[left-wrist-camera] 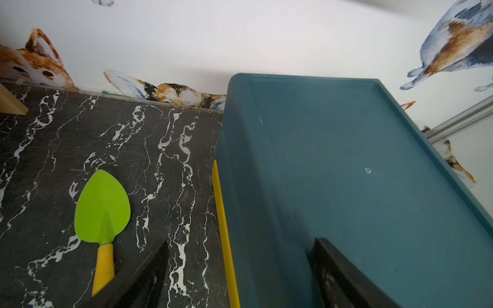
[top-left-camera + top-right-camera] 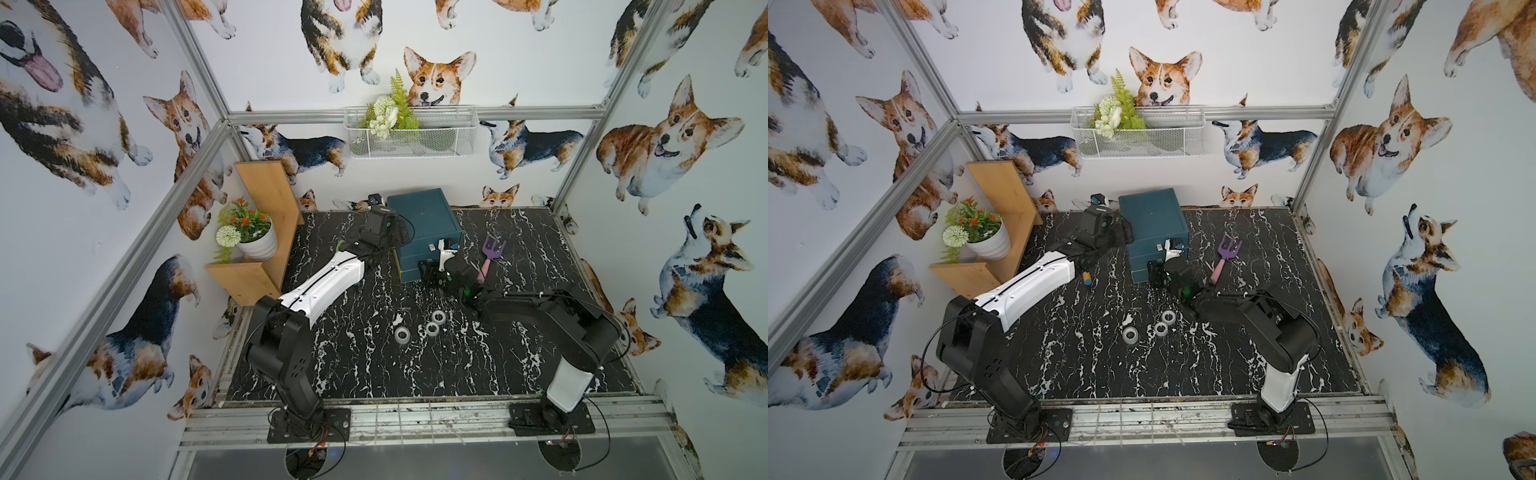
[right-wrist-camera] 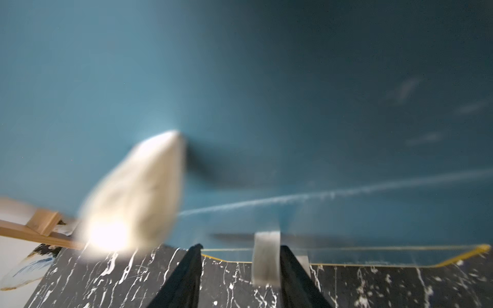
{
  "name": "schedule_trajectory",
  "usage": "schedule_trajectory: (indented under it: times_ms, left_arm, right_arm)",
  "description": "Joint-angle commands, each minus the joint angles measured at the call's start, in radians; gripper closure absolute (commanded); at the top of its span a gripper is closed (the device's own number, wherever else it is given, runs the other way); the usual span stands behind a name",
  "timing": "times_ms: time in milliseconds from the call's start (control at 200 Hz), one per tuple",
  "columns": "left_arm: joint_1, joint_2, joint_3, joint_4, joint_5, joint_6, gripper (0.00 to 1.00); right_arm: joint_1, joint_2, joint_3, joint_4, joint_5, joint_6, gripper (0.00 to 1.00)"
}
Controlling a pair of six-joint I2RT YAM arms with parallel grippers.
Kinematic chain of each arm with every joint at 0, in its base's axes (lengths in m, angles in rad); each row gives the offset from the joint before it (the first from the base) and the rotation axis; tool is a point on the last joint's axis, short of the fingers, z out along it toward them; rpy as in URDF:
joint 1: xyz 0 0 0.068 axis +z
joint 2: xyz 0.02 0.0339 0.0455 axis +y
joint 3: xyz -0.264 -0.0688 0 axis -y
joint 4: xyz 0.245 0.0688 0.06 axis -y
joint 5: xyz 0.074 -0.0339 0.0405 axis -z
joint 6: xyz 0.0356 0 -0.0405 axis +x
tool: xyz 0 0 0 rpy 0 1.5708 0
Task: Place the transparent tape into the drawer according to color
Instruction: Close the drawer of the storage box, then open the drawer in the storage box.
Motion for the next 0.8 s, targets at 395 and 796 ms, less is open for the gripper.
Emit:
schedule_trajectory:
  times_ms: [395,796]
  left_arm:
    - [0.002,-0.239,-0.157,-0.191,0.111,-0.006,0.05]
    - [0.007,-0.335,-0.2,-0.2,0.114,0.016,0.04]
  right_arm:
    - [-0.046,0.001,-0.13,-0.031,-0.14,0.199,0.5]
    - [-0.083,0.112,-0.177,0.311,-0.206,0.456,0.52]
